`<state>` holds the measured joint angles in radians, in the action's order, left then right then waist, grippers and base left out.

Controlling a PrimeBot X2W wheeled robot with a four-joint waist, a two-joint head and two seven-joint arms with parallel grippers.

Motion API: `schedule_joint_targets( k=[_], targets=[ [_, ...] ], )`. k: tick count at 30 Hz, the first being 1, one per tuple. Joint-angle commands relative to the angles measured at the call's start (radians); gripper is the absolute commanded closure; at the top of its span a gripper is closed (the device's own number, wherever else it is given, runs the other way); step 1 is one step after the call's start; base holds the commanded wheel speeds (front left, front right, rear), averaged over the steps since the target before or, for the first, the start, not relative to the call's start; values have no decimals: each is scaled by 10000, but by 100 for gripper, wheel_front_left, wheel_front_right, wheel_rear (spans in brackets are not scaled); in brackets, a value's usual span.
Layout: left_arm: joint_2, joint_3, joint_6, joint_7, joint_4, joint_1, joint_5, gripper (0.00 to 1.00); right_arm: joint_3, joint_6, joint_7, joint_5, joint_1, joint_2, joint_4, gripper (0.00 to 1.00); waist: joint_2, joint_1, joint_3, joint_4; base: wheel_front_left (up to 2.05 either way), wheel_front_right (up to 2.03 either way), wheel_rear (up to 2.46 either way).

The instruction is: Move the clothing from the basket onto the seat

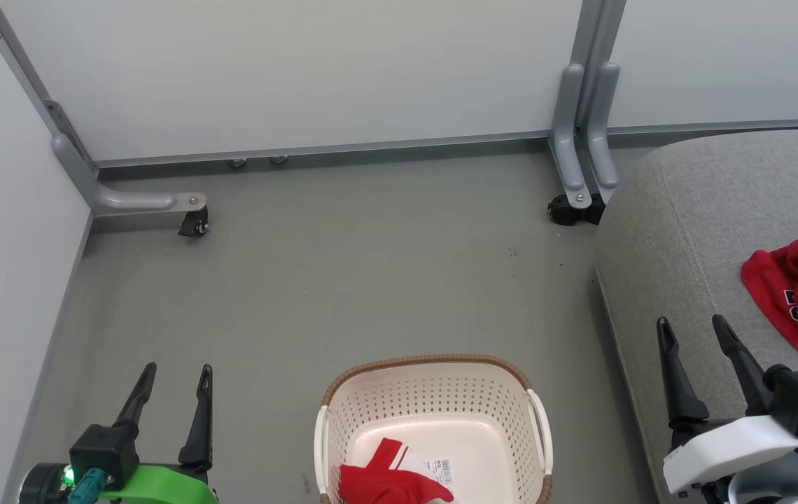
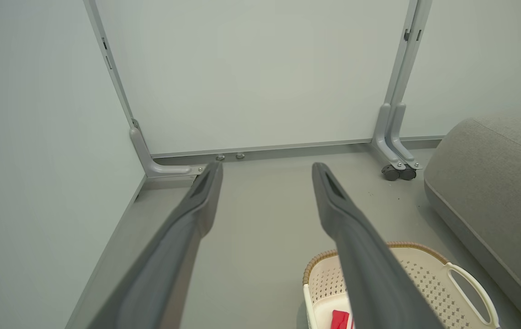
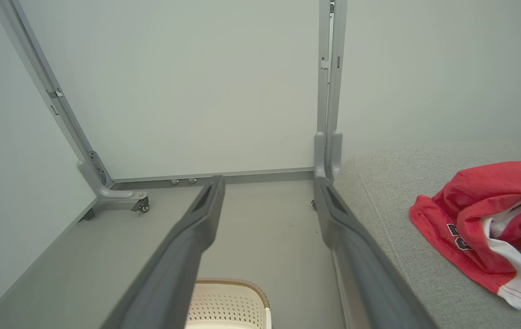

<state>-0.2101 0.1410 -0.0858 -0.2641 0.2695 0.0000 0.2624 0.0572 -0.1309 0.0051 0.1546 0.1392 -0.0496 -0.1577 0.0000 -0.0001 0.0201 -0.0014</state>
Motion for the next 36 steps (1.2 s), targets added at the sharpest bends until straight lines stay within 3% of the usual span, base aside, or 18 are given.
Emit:
schedule_joint_targets(
  k=[1,12,20,30,36],
  targets=[
    [12,-35,-51,-2,46,-58,-27,0,22,3,11,-30,120,-16,-60,0,0,1,-11,26,0,0,0],
    [105,-114,-201,-2,33,-279,-285,0,20,3,56,-47,60,-16,-129,0,0,1,-113,78,0,0,0],
    [309,543,-303,-2,292,-1174,-754,0,47,1,81,-107,-360,-17,-388,0,0,1,-862,132,0,0,0],
    [746,2666,-449,466,2167,-3380,-1205,0,-189,3,-157,-186,-1490,-16,-636,0,0,1,-2761,-212,0,0,0],
    [844,4504,-456,832,3489,-4861,-960,0,-310,3,-471,-166,-2419,-14,-556,0,0,1,-4199,-554,0,0,0]
  ],
)
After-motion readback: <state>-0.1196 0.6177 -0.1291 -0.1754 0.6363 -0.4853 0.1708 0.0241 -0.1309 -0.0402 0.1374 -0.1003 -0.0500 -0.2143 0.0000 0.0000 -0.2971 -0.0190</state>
